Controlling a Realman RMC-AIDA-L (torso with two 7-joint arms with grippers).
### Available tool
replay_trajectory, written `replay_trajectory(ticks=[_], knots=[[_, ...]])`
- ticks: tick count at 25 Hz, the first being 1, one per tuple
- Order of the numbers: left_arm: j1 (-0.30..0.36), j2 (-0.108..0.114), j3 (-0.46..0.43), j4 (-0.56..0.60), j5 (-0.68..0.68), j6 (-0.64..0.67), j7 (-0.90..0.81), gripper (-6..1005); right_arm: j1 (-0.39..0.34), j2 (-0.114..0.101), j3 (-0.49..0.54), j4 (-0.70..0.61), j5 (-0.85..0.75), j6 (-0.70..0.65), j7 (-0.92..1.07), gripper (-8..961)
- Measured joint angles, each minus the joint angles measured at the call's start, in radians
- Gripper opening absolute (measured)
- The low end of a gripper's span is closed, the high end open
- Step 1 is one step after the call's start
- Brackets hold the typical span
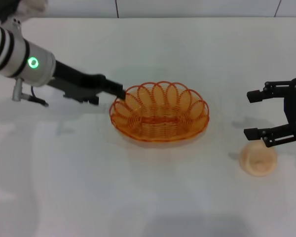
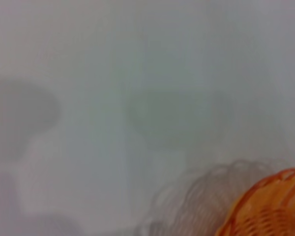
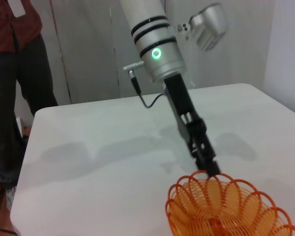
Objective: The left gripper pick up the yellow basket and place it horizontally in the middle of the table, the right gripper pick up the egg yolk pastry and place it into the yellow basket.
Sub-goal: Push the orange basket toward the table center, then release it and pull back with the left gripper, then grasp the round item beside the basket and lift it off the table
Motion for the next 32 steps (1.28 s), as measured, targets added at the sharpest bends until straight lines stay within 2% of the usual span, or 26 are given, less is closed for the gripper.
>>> replay_trajectory(ticks=[3,8,11,15,17,20,26,32], knots=[[0.029,0.001,-0.001,0.064,-0.063,-0.017,0.069,833,-0.002,0.0,0.0,0.002,0.002,0.0,0.0,828],[0.121,-0.006,-0.002,0.168,-0.231,-0.069,0.237,883,-0.006,0.001,0.0,0.015,0.015,0.014,0.002,828],[0.173,-0.005,-0.001,0.188,-0.332,-0.077,0.358,893,-0.005,0.002,0.0,0.027,0.008,0.029,0.012,827],[0.238,0.015,-0.001,0.191,-0.433,-0.027,0.554,893,-0.006,0.002,-0.008,0.03,-0.04,0.065,0.054,826],[0.261,0.026,-0.001,0.193,-0.444,0.017,0.629,893,-0.006,0.002,-0.012,0.026,-0.071,0.071,0.069,826],[0.289,0.029,-0.001,0.214,-0.414,0.068,0.712,893,-0.005,0.002,-0.013,0.02,-0.118,0.072,0.077,826],[0.354,0.024,0.004,0.287,-0.385,0.151,0.828,893,-0.006,0.001,-0.014,0.019,-0.183,0.08,0.087,825],[0.384,0.014,0.005,0.326,-0.392,0.222,0.86,893,-0.008,0.002,-0.042,0.031,-0.218,0.118,0.088,825]])
